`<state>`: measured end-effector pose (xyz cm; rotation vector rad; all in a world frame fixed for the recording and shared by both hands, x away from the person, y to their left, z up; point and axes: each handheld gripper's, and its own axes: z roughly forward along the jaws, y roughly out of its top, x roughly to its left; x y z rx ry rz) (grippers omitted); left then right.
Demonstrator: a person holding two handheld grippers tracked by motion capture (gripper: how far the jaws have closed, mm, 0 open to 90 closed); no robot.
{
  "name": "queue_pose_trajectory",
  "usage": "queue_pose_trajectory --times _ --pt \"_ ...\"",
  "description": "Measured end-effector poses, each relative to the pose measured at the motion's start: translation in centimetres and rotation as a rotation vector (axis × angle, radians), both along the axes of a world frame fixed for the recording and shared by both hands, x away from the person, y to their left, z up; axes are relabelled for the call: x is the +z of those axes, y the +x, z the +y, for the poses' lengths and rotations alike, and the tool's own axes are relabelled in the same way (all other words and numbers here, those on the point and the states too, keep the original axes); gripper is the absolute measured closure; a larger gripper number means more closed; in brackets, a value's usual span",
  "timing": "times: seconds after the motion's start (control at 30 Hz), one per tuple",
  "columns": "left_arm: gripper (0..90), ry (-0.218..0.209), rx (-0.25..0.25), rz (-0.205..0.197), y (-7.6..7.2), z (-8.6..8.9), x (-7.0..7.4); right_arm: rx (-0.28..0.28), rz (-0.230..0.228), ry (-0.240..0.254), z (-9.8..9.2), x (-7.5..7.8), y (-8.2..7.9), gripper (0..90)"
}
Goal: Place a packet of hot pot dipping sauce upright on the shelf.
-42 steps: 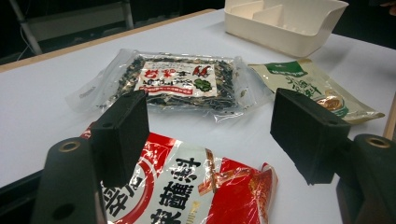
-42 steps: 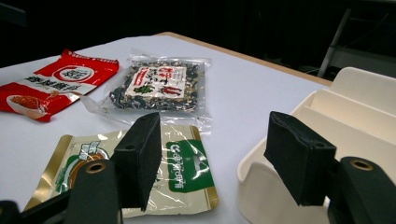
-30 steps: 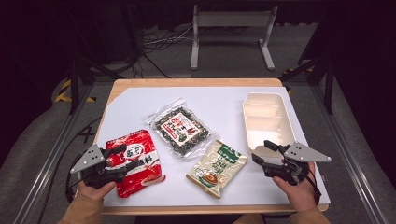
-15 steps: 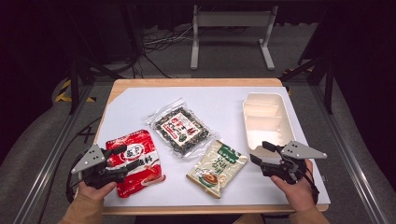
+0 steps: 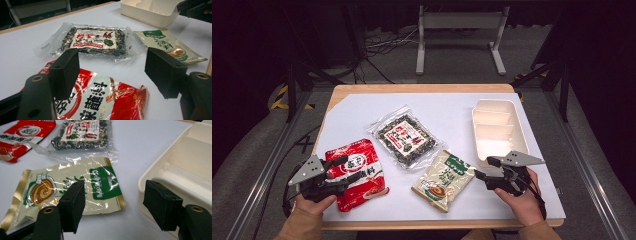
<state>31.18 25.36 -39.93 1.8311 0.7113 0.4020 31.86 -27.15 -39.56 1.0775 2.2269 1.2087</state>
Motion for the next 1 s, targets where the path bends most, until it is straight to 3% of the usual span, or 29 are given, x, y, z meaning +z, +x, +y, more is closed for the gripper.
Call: queue_pose_trajectory --times 0.43,1.0 --pt "28.2 0.008 -0.065 0.056 0.6 0.0 -0.3 0.013 0.084 -0.033 0.8 -1.4 0.6 33.1" --pt "28.2 0.015 -0.062 0.052 0.6 -0.1 -0.4 0.013 0.167 -0.052 1.3 -3.2 1.8 29.4"
